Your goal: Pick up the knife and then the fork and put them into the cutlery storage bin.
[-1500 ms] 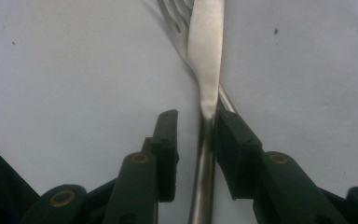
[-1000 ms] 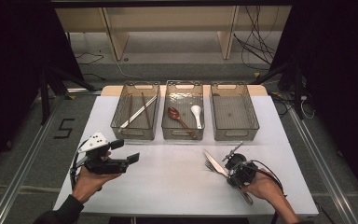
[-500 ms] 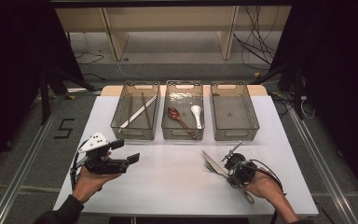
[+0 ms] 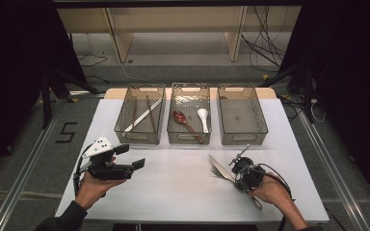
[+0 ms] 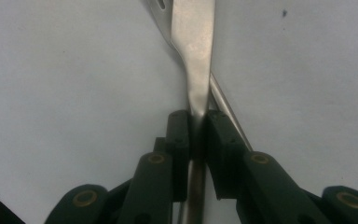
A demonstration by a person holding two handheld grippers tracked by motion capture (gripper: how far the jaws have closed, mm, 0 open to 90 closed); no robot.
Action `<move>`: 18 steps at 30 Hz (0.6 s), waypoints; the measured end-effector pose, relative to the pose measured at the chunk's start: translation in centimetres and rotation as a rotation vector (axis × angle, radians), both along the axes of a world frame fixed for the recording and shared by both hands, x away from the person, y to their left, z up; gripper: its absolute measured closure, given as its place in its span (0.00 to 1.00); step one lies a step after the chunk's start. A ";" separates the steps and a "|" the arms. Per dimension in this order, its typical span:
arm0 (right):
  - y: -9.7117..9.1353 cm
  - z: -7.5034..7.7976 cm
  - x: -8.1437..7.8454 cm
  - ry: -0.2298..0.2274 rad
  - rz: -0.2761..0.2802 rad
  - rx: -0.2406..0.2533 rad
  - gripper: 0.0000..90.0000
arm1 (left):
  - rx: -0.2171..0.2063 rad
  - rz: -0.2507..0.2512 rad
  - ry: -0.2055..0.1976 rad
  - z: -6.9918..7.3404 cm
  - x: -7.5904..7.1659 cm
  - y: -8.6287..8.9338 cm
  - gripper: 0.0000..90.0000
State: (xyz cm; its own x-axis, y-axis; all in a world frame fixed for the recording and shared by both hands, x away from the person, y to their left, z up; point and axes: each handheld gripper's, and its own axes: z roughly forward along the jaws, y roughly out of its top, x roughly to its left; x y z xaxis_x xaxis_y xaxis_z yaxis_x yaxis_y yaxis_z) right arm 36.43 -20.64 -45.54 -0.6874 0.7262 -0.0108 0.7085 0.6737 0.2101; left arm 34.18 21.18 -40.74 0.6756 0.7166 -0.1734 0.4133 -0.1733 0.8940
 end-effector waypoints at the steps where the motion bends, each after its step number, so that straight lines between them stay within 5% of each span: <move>1: 0.0 0.0 0.0 -0.003 0.004 -0.001 0.89 | 0.001 0.000 0.000 0.0 0.0 0.0 0.18; 12: -0.1 0.2 0.1 -0.018 0.018 0.010 0.90 | -0.001 0.005 0.001 0.0 0.0 0.2 0.18; 18: -0.7 0.8 0.1 -0.038 0.008 0.055 0.90 | -0.003 0.007 0.001 0.0 0.0 0.2 0.18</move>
